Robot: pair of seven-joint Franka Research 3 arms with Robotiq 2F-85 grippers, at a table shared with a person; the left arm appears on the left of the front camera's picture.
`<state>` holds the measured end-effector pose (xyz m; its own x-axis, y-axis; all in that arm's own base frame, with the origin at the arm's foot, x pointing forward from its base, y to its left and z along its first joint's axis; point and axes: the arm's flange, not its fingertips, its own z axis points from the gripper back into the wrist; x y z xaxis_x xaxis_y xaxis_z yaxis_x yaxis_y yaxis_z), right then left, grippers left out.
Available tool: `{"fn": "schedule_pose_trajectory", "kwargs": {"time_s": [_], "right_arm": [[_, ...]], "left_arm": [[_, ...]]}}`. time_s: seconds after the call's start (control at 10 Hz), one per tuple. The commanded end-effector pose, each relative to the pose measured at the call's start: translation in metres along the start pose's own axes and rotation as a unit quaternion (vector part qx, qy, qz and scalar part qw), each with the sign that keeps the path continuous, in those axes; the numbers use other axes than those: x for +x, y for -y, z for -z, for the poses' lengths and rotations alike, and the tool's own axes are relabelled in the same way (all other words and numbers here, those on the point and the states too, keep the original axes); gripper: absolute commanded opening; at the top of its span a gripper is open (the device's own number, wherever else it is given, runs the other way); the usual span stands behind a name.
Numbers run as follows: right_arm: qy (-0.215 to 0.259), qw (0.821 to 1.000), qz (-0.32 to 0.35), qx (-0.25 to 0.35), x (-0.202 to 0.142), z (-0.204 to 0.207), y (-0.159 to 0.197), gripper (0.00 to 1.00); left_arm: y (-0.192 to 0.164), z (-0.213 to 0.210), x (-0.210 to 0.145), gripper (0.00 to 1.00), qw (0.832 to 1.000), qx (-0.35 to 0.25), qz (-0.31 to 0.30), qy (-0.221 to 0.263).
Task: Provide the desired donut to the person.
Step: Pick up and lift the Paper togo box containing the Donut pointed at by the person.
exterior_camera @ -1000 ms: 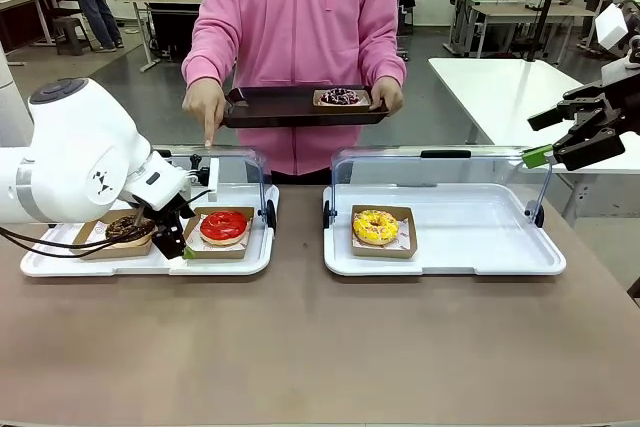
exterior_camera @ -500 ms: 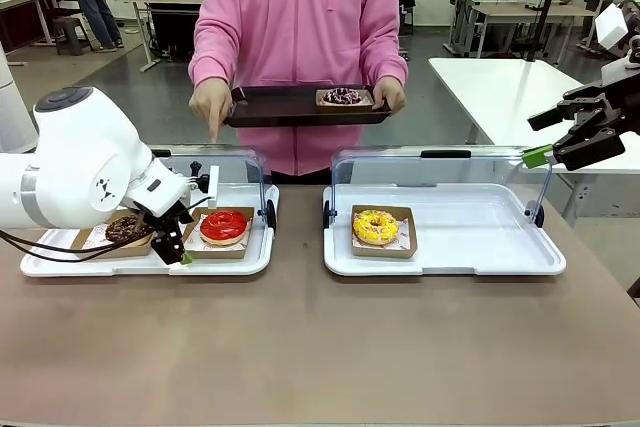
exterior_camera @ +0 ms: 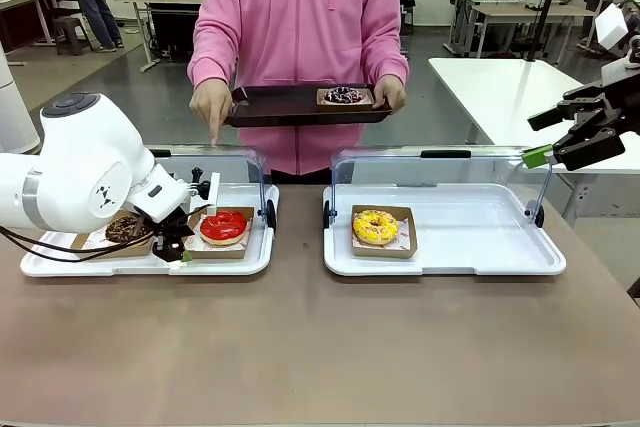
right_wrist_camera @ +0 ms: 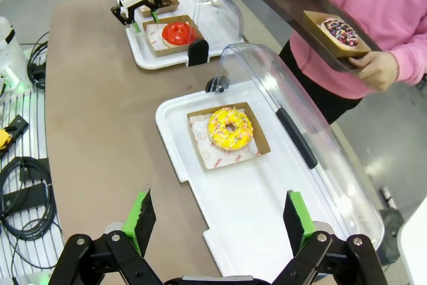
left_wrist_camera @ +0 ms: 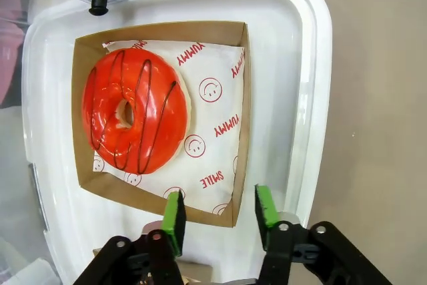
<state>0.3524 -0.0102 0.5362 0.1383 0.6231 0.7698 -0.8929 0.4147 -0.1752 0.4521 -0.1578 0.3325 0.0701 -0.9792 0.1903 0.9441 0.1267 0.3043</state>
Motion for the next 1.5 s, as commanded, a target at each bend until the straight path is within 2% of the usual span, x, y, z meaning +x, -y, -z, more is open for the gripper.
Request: {"fn": "schedule_pose_trajectory", "kwargs": {"time_s": [0.0,0.1,0.2,0.6,0.8,1.1,1.4], "right_arm": [[0.0,1.0,-0.001,0.004,-0.001,0.001,0.0,1.0],[0.0,1.0,-0.001,0.004,-0.001,0.001,0.0,1.0],[0.0,1.0,-0.001,0.004,-0.001,0.001,0.0,1.0],[0.0,1.0,-0.001,0.004,-0.001,0.001,0.0,1.0],[0.0,1.0,-0.001,0.004,-0.001,0.001,0.0,1.0],[0.0,1.0,-0.001,0.004,-0.001,0.001,0.0,1.0],[0.0,1.0,-0.001,0.004,-0.001,0.001,0.0,1.0]], "left_arm": [[-0.002,0.002,0.006,0.0,1.0,0.002,-0.005,-0.008],[-0.001,0.003,0.006,0.05,1.0,-0.001,-0.006,-0.01],[0.0,0.005,0.006,0.0,1.0,-0.004,-0.006,-0.011],[0.003,-0.002,0.008,0.0,1.0,-0.008,-0.004,-0.007],[0.01,-0.029,0.007,0.0,1.0,0.007,0.0,0.011],[0.041,-0.085,-0.007,0.0,0.999,0.013,0.007,0.037],[0.091,-0.142,-0.025,0.0,0.998,-0.014,0.057,0.023]]}}
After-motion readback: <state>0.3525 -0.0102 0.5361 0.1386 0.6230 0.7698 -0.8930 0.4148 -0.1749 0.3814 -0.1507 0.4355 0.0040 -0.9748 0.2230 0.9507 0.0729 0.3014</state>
